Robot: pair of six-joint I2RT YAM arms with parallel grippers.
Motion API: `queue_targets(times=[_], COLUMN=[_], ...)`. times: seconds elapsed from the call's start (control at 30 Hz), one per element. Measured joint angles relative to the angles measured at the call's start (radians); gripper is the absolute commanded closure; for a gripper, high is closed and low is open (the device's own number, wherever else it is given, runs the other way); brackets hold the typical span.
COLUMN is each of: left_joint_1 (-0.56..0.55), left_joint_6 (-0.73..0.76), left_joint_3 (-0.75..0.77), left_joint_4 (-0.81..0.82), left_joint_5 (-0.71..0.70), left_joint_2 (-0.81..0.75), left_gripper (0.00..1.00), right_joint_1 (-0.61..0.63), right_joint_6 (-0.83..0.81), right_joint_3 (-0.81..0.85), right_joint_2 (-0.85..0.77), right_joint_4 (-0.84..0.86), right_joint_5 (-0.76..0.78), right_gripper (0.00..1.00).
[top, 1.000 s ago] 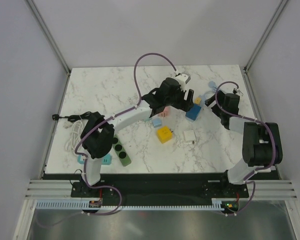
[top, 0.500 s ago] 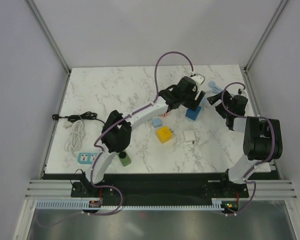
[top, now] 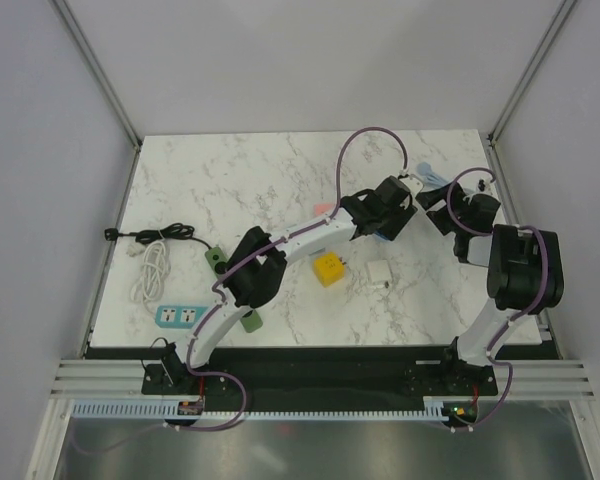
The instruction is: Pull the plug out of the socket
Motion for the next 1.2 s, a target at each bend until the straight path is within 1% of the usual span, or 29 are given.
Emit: queue_targets(times=[0.03,0.07,0.13,0.17,0.23,0.27,0.3,0.5,0.63,0.73,1.0,1.07,1.2], left_joint_1=[0.000,0.000,0.003,0.006,0.011,0.013,0.016,0.058,0.113,0.145,0.169,0.170,0.171], left_joint_6=[0.003,0.003,0.003,0.003,0.003,0.002,-0.001,-0.053,-0.112,-0.136,-0.170,-0.178,-0.189], left_joint_3=[0.007,0.014,0.023,0.027,0.031,0.031,0.032,0.032,0.029,0.020,-0.005,-0.014,-0.057], left_joint_4=[-0.008,-0.016,-0.024,-0.029,-0.034,-0.035,-0.037,-0.034,-0.011,0.007,0.049,0.061,0.093], left_joint_5=[-0.005,-0.007,-0.003,0.003,0.014,0.021,0.029,0.124,0.235,0.288,0.335,0.341,0.347], left_joint_2=[0.003,0.005,0.009,0.010,0.011,0.012,0.012,0.011,0.011,0.011,0.008,0.006,-0.015], left_gripper=[0.48,0.57,0.65,0.74,0.86,0.96,0.98,0.98,0.98,0.98,0.98,0.98,0.98], right_joint_1=[0.000,0.000,0.000,0.000,0.000,0.000,0.000,0.000,0.008,0.014,0.029,0.033,0.042], right_joint_6=[0.006,0.013,0.027,0.033,0.047,0.051,0.057,0.098,0.109,0.115,0.153,0.171,0.201], right_joint_3=[0.000,0.000,0.000,0.000,0.000,0.000,0.000,0.000,0.001,0.006,0.009,0.010,0.032], right_joint_2=[0.010,0.020,0.043,0.051,0.066,0.072,0.078,0.121,0.136,0.147,0.187,0.201,0.230], right_joint_4=[0.013,0.024,0.047,0.052,0.063,0.068,0.076,0.131,0.140,0.146,0.198,0.217,0.237], right_joint_5=[-0.011,-0.019,-0.037,-0.047,-0.061,-0.069,-0.074,-0.109,-0.126,-0.134,-0.150,-0.148,-0.124], right_gripper=[0.12,0.14,0.18,0.19,0.19,0.19,0.20,0.25,0.25,0.25,0.28,0.31,0.31])
